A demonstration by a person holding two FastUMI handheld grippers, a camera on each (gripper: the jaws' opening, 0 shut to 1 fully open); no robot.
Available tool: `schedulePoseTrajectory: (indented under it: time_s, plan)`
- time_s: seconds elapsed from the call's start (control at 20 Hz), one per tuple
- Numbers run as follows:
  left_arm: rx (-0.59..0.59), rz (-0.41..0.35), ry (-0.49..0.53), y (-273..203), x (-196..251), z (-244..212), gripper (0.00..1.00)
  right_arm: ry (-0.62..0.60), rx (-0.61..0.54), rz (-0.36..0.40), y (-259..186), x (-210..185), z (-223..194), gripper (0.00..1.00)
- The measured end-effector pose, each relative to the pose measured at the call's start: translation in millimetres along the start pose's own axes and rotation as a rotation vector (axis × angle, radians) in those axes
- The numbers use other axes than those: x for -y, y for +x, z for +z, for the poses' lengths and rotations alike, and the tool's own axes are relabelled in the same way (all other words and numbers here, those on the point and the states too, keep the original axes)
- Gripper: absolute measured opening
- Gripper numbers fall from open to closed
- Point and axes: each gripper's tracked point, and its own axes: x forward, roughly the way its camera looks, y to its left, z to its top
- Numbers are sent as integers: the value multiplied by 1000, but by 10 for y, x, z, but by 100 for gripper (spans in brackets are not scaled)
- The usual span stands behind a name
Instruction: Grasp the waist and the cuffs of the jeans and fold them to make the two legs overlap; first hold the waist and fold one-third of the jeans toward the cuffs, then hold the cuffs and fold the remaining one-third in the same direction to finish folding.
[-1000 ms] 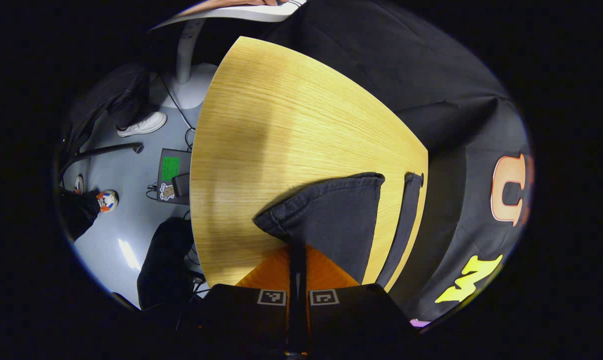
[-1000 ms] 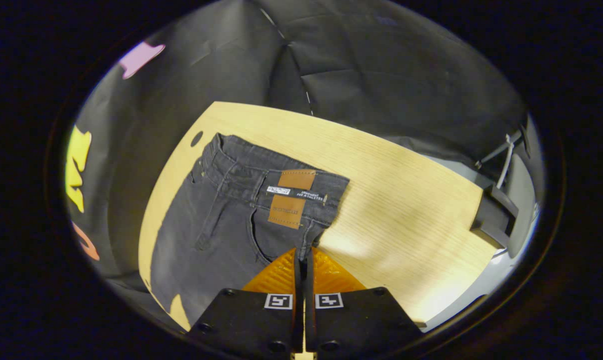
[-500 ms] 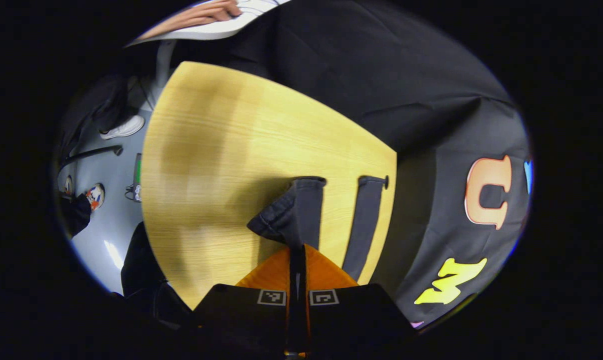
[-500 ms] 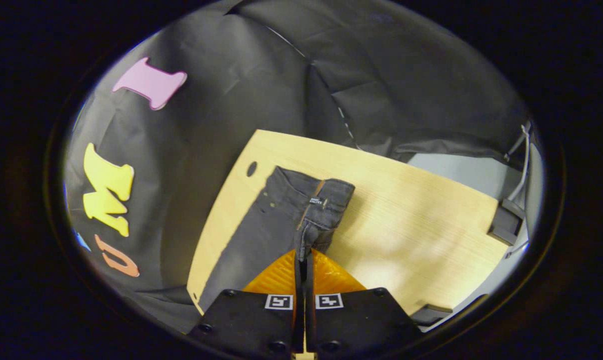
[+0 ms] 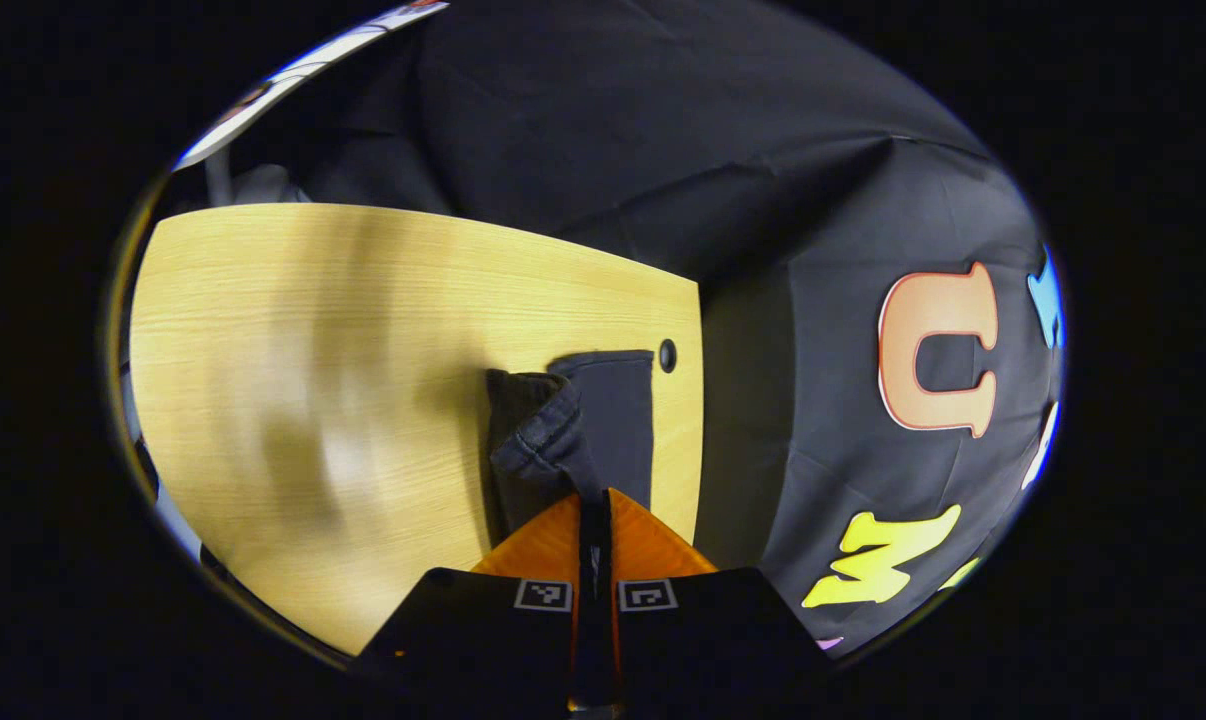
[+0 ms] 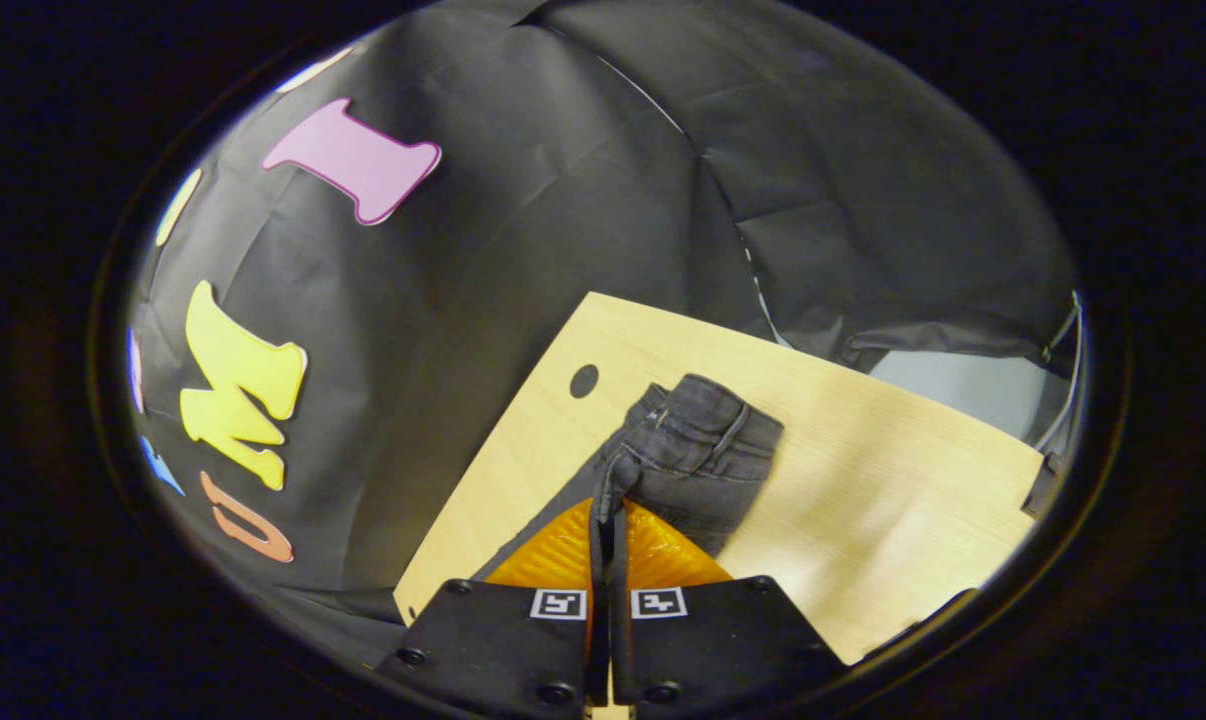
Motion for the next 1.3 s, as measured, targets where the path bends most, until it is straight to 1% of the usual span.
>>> schedulePoseTrajectory:
  time_s: [0.1,0.25,0.35,0.4,0.7,0.8,0.95,1.0,1.1,1.15,1.2,1.25,1.3]
  plan:
    - [18,-5,41,288,211,70,3,-7,9,11,188,-128,52,2]
    - [39,11,64,643,399,134,3,-39,6,16,509,-257,149,2]
    - [47,30,96,901,420,156,3,-75,1,9,699,-281,157,2]
    - [47,45,109,1012,414,142,3,-84,-2,6,804,-286,155,0]
    - [48,111,152,1719,352,132,3,-72,-3,-8,1309,-292,73,2]
    - [46,132,163,1910,277,106,3,-71,-6,-22,1494,-255,46,0]
    - [47,147,169,1987,136,191,3,-79,-8,-40,1666,-191,-14,0]
    - [51,147,179,1975,132,215,3,-86,-3,-43,1674,-198,-15,2]
    - [56,137,217,1938,144,268,3,-105,-2,-51,1718,-196,-32,0]
    - [59,134,240,1910,142,293,3,-115,-5,-56,1734,-189,-41,2]
    - [68,130,265,1827,153,333,4,-117,-2,-42,1704,-212,-47,2]
    - [88,114,305,1786,210,397,22,-111,0,-14,1728,-257,-66,6]
    - [109,68,366,1627,360,473,61,-107,9,13,1707,-363,-47,30]
